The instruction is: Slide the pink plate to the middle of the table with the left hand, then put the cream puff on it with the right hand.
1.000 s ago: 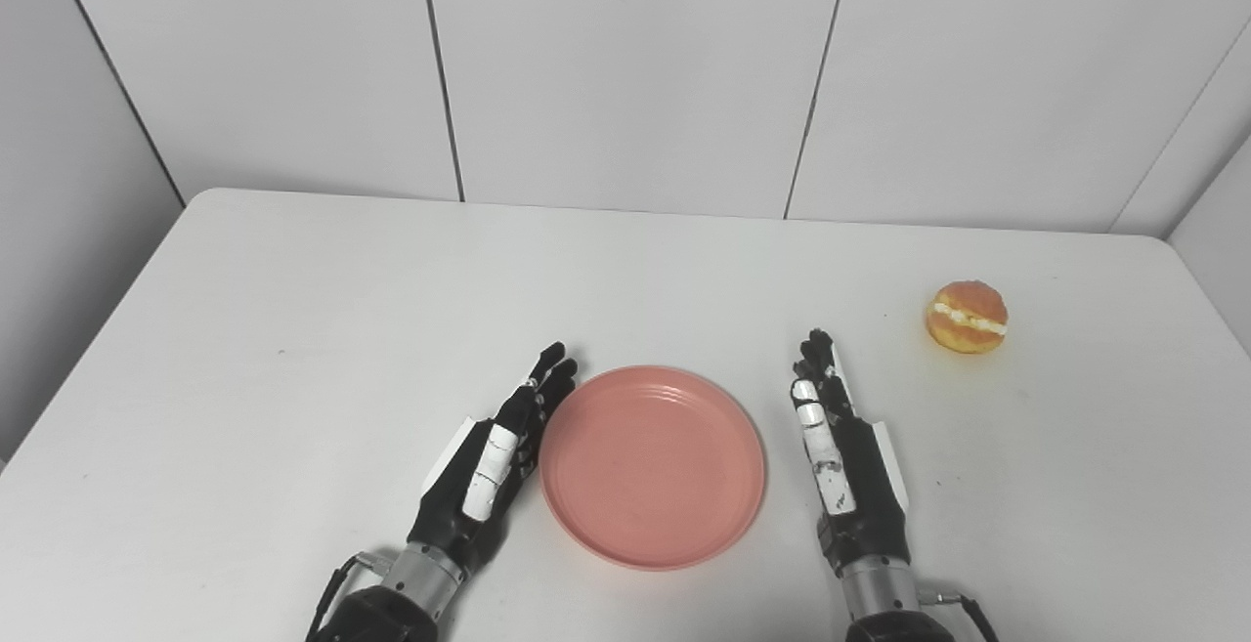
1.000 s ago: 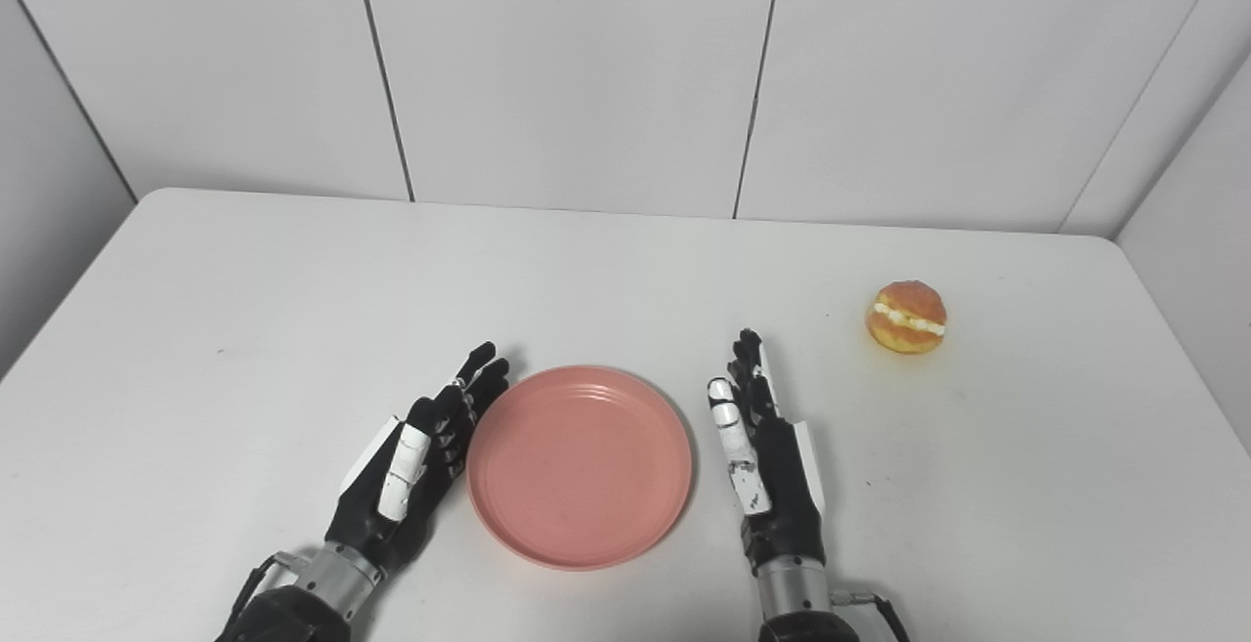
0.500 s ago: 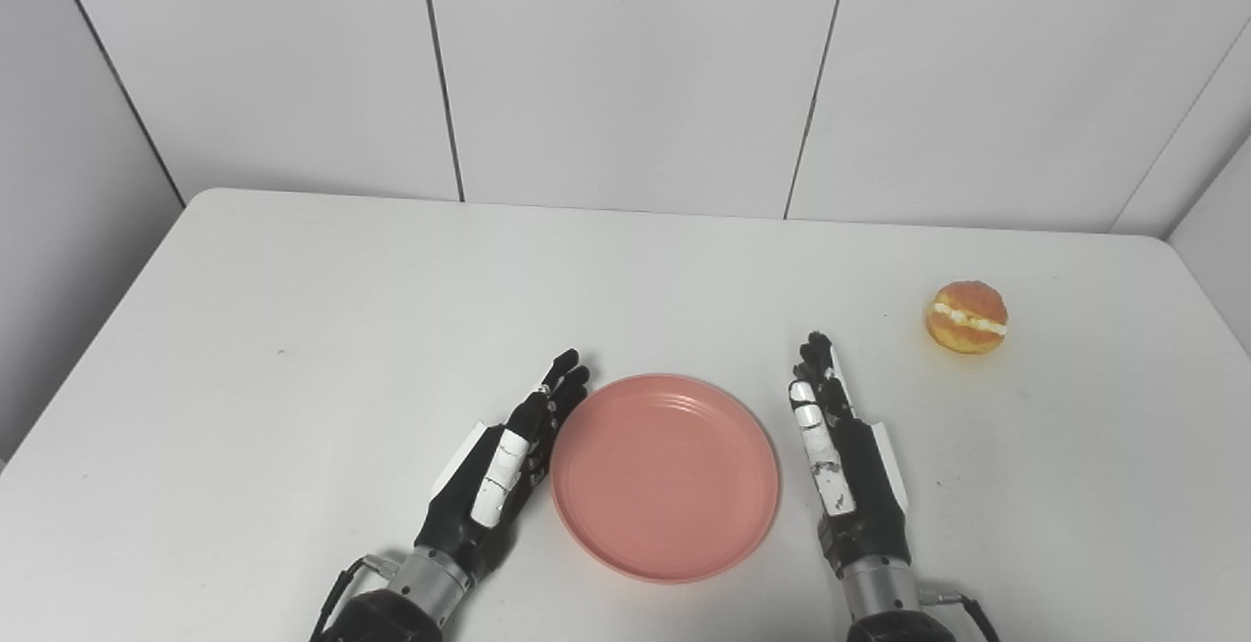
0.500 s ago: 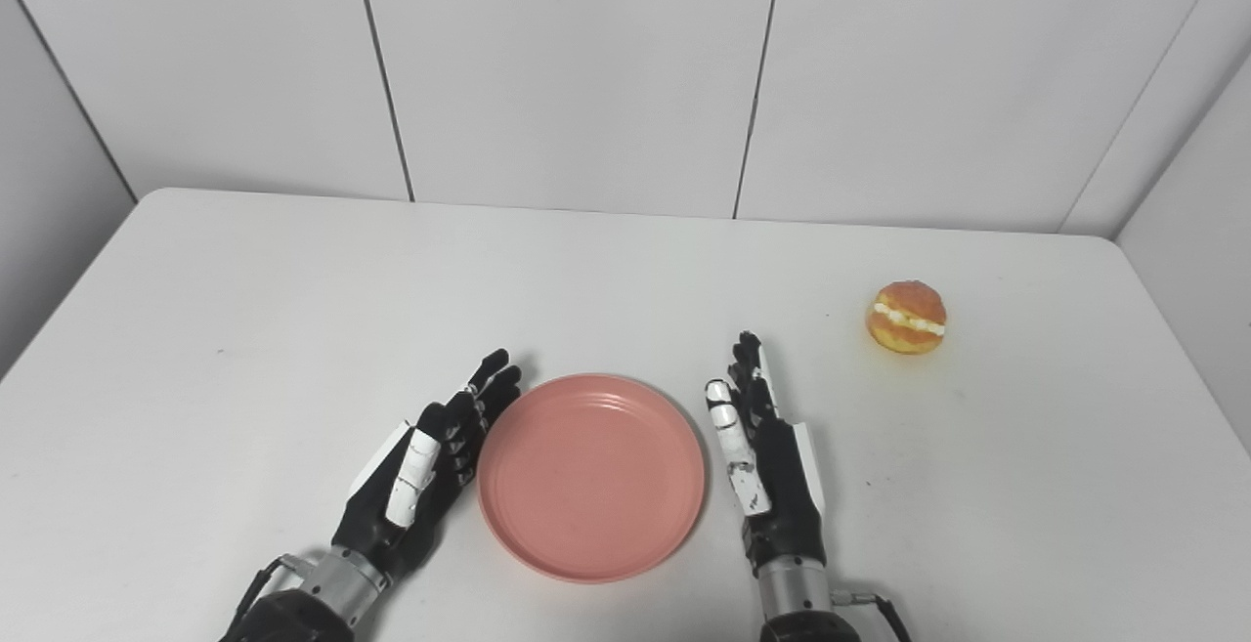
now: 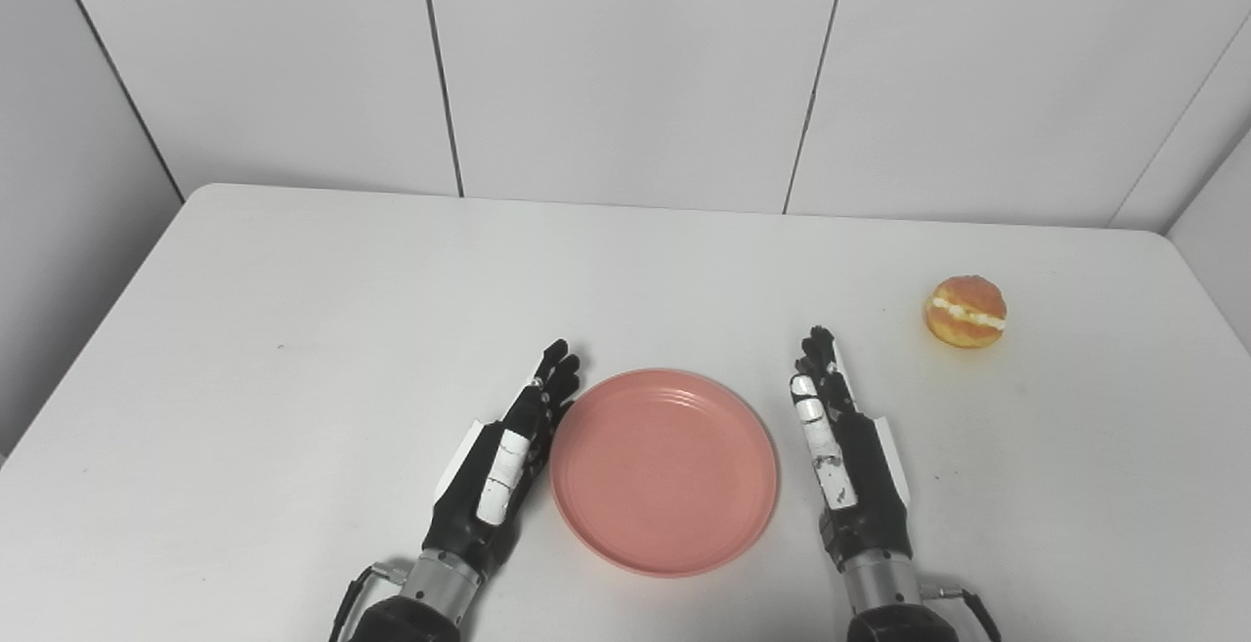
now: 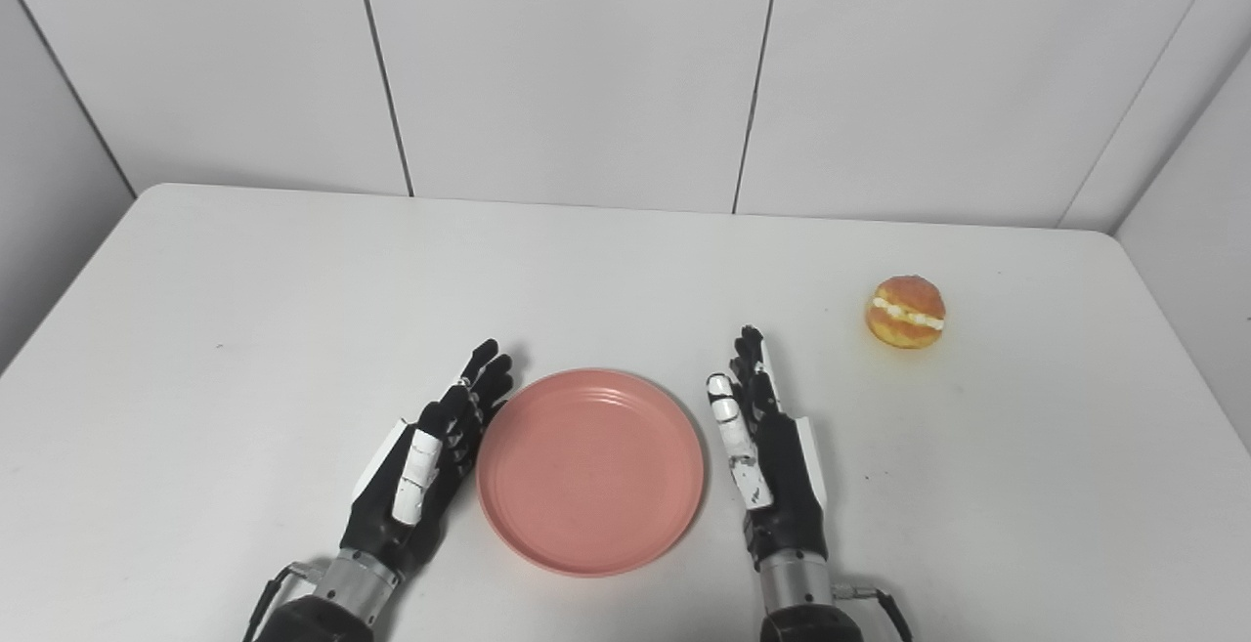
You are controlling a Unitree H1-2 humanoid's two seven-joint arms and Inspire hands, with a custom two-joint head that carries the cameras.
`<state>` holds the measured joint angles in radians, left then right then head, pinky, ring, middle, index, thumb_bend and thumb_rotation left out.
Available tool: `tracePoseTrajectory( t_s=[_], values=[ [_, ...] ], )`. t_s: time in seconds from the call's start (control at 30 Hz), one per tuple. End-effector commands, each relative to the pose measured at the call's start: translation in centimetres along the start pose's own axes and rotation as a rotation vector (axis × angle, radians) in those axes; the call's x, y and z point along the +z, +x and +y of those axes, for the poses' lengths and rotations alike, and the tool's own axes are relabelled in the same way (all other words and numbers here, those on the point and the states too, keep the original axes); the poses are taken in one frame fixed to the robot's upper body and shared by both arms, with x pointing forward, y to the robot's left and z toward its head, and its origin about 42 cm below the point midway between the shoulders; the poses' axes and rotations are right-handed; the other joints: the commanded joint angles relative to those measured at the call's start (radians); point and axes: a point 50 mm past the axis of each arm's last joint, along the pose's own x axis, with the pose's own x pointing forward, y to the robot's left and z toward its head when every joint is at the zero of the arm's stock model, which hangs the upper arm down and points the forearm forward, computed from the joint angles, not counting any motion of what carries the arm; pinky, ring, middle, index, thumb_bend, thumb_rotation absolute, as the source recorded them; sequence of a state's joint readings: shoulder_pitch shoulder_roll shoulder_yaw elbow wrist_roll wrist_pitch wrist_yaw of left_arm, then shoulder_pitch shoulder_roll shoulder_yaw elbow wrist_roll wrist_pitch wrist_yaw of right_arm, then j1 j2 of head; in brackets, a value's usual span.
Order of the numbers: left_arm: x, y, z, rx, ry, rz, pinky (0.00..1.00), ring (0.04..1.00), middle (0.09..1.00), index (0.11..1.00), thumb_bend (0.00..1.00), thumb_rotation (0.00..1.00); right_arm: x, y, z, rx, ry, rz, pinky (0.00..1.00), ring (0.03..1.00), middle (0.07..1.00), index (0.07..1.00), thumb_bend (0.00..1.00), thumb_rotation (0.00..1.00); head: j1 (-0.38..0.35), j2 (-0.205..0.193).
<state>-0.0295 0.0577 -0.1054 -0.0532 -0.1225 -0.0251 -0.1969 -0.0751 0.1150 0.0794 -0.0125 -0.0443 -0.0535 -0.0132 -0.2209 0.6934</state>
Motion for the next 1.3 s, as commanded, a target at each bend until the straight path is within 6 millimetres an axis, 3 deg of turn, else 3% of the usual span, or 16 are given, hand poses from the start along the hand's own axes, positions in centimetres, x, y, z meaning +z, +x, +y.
tracePoseTrajectory(
  t_s=[0.0, 0.33, 0.53, 0.7, 0.97, 1.17, 1.27],
  values=[
    [-0.7, 0.1, 0.3, 0.052, 0.016, -0.01, 1.0, 1.0, 1.0, 1.0, 0.83, 1.0, 2.1, 1.2, 0.2, -0.002, -0.009, -0.102, 1.0, 0.989, 0.988, 0.983, 0.65, 0.84, 0.0, 0.001],
    [-1.4, 0.1, -0.2, 0.13, 0.051, -0.056, 1.0, 1.0, 1.0, 1.0, 0.79, 1.0, 3.4, 3.3, -2.1, -0.017, -0.119, -0.179, 1.0, 1.0, 1.0, 1.0, 0.65, 0.87, 0.001, -0.001],
    [-1.6, 0.3, -0.4, 0.148, 0.077, -0.057, 1.0, 1.0, 1.0, 1.0, 0.8, 1.0, 4.6, 5.1, -4.5, -0.104, -0.28, -0.235, 1.0, 1.0, 1.0, 1.0, 0.69, 0.91, -0.001, -0.007],
    [-1.7, 0.4, -0.4, 0.149, 0.093, -0.052, 1.0, 1.0, 1.0, 1.0, 0.84, 1.0, 5.8, 6.5, -7.0, -0.174, -0.354, -0.304, 1.0, 1.0, 1.0, 1.0, 0.65, 0.92, -0.002, -0.009],
    [-1.6, 0.2, -0.4, 0.142, 0.119, -0.027, 1.0, 1.0, 1.0, 1.0, 0.85, 1.0, 7.9, 8.0, -10.3, -0.289, -0.568, -0.364, 0.99, 1.0, 1.0, 1.0, 0.62, 0.8, -0.017, -0.006],
    [-1.7, 0.2, -0.3, 0.154, 0.061, -0.009, 1.0, 1.0, 1.0, 1.0, 0.81, 1.0, 8.8, 9.3, -12.6, -0.379, -0.627, -0.353, 1.0, 1.0, 1.0, 1.0, 0.65, 0.59, -0.028, -0.008],
    [-1.6, 0.1, -0.2, 0.162, 0.049, -0.009, 1.0, 1.0, 1.0, 1.0, 0.79, 1.0, 9.1, 9.9, -13.7, -0.423, -0.664, -0.319, 0.99, 1.0, 1.0, 1.0, 0.67, 0.56, -0.031, -0.007]
  ],
)
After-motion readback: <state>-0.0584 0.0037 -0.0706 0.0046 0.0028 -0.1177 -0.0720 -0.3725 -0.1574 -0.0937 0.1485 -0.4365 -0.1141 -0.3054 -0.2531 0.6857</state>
